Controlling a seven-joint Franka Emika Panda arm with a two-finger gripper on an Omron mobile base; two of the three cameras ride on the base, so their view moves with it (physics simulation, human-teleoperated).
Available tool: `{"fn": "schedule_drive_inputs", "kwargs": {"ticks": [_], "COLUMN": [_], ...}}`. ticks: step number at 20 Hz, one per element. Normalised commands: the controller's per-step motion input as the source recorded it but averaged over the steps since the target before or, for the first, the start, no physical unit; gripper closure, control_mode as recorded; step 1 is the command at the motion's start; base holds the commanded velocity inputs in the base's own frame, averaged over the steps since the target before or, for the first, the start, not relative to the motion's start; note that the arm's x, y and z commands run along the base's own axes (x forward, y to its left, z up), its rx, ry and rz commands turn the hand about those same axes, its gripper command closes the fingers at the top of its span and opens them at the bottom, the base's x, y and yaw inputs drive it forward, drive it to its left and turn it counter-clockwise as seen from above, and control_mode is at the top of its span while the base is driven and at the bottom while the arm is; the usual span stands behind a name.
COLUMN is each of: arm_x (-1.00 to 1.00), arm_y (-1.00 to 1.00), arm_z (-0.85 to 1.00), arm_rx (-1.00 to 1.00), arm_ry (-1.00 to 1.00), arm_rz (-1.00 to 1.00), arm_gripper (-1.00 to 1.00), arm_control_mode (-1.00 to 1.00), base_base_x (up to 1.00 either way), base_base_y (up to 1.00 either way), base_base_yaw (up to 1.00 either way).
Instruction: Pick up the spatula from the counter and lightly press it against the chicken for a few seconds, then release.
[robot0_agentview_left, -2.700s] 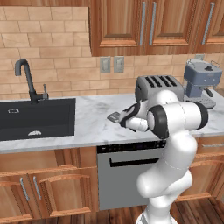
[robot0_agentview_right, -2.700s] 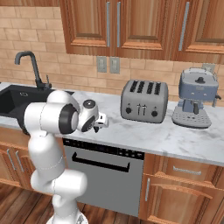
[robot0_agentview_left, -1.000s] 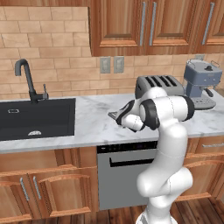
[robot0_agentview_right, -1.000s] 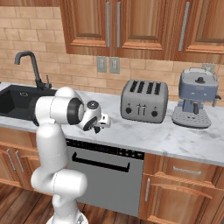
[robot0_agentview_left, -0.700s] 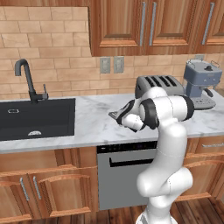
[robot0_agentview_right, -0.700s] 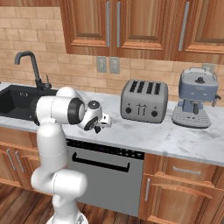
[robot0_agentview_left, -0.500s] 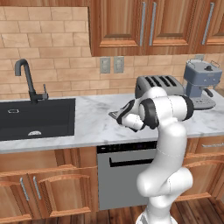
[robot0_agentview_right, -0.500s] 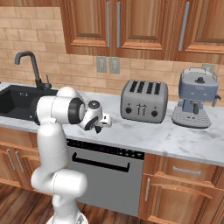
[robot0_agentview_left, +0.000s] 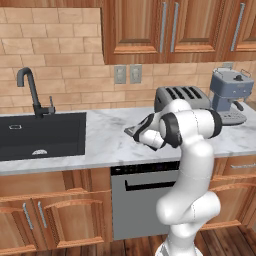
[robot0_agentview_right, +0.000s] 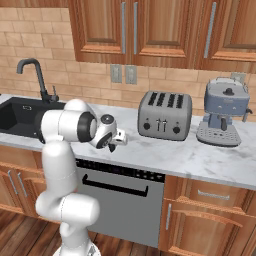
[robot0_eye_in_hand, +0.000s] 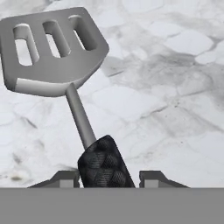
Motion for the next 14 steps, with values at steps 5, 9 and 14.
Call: {"fn": "schedule_drive_inputs", "kwargs": {"ticks": [5,9,14], "arm_x": [-0.14,-0.21,-0.28], "arm_y": [0.0,0.0,0.0], "arm_z": [0.05,0.15,0.16], "arm_rx": [0.0,0.0,0.0], "arm_ry": [-0.07,-0.07,-0.03], "arm_rz": [0.0,0.0,0.0], "arm_gripper": [1.0,1.0,1.0], "arm_control_mode": [-1.0,-1.0,-1.0], "base_base_x": [0.0,0.0,0.0], "base_base_y": [0.0,0.0,0.0], "base_base_yaw": [0.0,0.0,0.0]}}
